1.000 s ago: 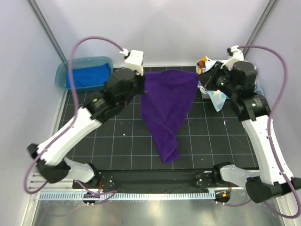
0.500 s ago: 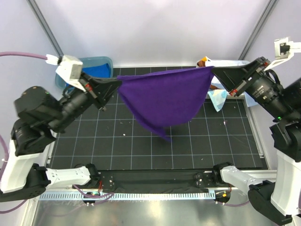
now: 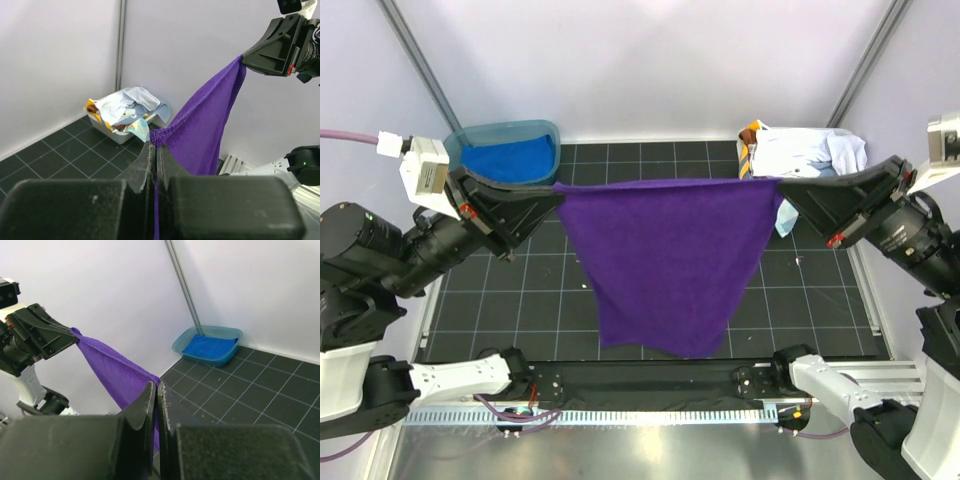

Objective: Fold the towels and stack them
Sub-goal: Flatten out the crumpled towel

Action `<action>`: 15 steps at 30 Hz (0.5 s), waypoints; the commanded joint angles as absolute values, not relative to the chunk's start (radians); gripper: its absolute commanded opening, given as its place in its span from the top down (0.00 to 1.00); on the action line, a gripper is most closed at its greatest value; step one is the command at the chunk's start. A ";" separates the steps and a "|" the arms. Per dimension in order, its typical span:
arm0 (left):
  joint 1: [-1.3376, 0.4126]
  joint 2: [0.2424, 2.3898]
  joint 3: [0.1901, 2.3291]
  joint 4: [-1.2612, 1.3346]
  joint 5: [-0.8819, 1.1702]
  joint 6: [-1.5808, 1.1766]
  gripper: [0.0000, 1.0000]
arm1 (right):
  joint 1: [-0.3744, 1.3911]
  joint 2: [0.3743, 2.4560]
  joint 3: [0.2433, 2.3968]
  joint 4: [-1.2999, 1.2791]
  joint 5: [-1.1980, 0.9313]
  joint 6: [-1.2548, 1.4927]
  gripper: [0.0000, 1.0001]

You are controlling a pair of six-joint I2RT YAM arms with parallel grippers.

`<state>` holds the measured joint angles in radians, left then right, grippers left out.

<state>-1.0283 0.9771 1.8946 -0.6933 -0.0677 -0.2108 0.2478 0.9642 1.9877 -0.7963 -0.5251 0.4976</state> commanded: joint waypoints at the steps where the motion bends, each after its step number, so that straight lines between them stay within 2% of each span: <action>1: -1.031 0.914 1.844 -0.687 -0.064 -0.232 1.00 | 0.249 0.925 1.907 -0.770 -0.551 0.515 0.99; 6: -1.031 0.877 1.695 -0.650 -0.289 -0.233 1.00 | 0.250 0.905 1.761 -0.739 -0.499 0.488 0.99; 11: -1.029 0.949 1.574 -0.562 -0.446 -0.164 1.00 | 0.250 0.968 1.563 -0.672 -0.398 0.439 0.99; 14: -0.944 1.044 1.565 -0.499 -0.438 -0.130 1.00 | 0.249 1.095 1.545 -0.595 -0.341 0.423 0.99; 15: -0.822 1.067 1.562 -0.471 -0.379 -0.164 1.00 | 0.249 1.127 1.548 -0.577 -0.330 0.422 0.99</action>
